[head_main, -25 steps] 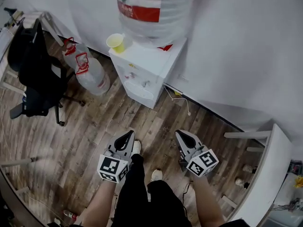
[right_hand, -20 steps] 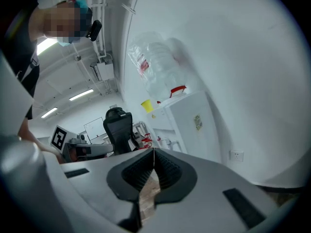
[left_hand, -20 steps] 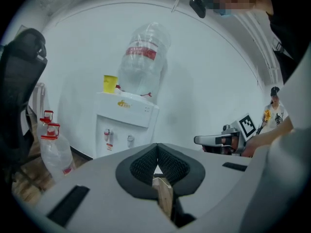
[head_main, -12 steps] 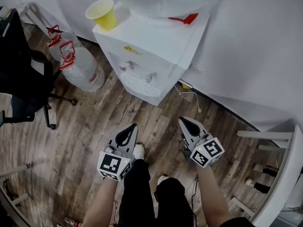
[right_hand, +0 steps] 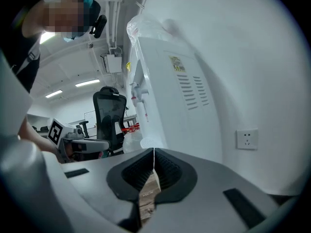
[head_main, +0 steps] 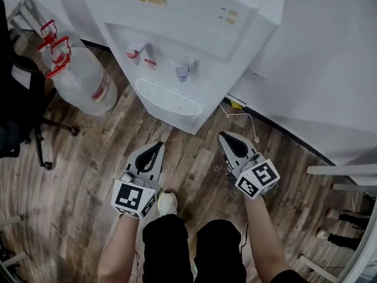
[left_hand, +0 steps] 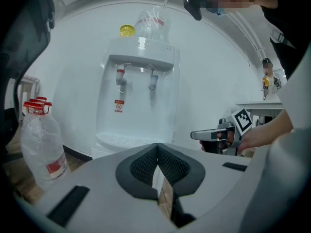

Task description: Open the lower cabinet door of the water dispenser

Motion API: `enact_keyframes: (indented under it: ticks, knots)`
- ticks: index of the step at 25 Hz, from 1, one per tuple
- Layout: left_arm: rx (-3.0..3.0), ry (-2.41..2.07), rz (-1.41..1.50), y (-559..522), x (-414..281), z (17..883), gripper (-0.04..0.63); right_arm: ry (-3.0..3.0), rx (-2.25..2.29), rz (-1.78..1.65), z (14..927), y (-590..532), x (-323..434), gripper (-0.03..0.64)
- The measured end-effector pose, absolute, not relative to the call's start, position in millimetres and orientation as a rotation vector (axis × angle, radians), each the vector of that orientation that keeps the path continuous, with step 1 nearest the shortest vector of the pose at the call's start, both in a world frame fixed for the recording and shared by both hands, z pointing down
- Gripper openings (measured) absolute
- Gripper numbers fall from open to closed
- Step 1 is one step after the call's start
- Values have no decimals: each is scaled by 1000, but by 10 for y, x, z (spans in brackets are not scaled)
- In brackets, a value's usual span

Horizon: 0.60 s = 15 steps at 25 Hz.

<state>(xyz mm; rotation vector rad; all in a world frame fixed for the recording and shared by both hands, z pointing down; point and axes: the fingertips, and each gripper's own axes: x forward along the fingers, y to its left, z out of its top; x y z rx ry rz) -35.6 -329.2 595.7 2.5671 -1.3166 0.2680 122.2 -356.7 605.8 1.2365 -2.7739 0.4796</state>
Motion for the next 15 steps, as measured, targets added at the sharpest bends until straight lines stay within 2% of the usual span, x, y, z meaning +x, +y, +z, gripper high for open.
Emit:
enact_keyframes:
  ticks: [7, 15]
  knots:
    - [2625, -1326, 262, -3444, -320, 6566, 14, -2818, 1223, 448, 6683, -3722, 1176, 23]
    - [2651, -1331, 221, -3518, -309, 6898, 14, -2838, 1223, 356, 6979, -3863, 1168, 25]
